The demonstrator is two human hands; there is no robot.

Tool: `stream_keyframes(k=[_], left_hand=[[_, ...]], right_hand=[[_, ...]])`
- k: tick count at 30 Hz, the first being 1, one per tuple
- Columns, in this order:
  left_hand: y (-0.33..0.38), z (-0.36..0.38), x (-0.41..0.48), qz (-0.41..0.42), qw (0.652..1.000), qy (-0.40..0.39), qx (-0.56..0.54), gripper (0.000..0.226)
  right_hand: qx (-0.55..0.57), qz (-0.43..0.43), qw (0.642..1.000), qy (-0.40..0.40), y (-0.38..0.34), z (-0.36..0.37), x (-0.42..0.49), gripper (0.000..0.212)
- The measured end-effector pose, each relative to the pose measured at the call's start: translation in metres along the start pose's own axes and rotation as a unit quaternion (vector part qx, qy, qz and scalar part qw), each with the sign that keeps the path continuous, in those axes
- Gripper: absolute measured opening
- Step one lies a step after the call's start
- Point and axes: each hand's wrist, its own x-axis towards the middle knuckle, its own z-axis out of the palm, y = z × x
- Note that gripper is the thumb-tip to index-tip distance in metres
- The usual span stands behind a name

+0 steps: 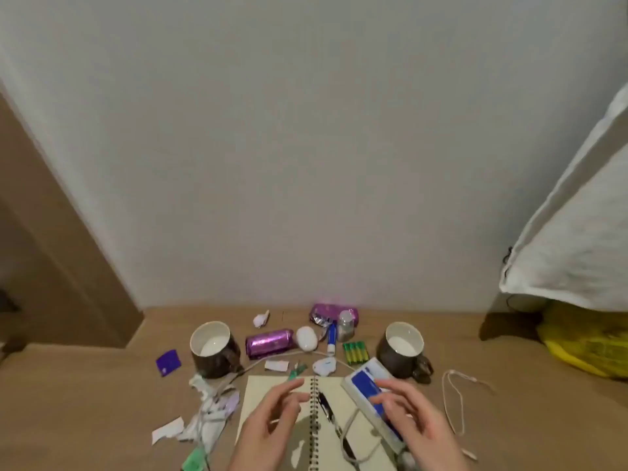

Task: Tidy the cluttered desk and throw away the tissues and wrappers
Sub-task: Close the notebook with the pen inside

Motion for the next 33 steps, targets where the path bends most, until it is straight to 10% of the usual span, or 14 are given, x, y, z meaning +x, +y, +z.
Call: stream_keyframes(k=[5,11,23,33], left_hand=[[-0.061,0.006,0.032,0.091,0.986,-0.004,0.137,0.025],[-0.135,0.02,0.063,0.17,0.931,-0.028,0.321,0.036],[-0.174,0.04,0.069,0.317,0.777,0.029,0.544,0.049],[-0.17,0.051,0.069,0.331,0.782,0.051,0.526,0.044]], right_hand=[[-0.195,-0.064,0.978,-0.039,0.064,0.01,0.024,0.021],[-0.484,-0.182,0.853,-0.07,0.129,0.023,0.037,0.036],[-0.562,-0.31,0.767,-0.003,0.174,0.014,0.048,0.041],[-0.64,-0.316,0.7,0.031,0.188,-0.014,0.049,0.045]])
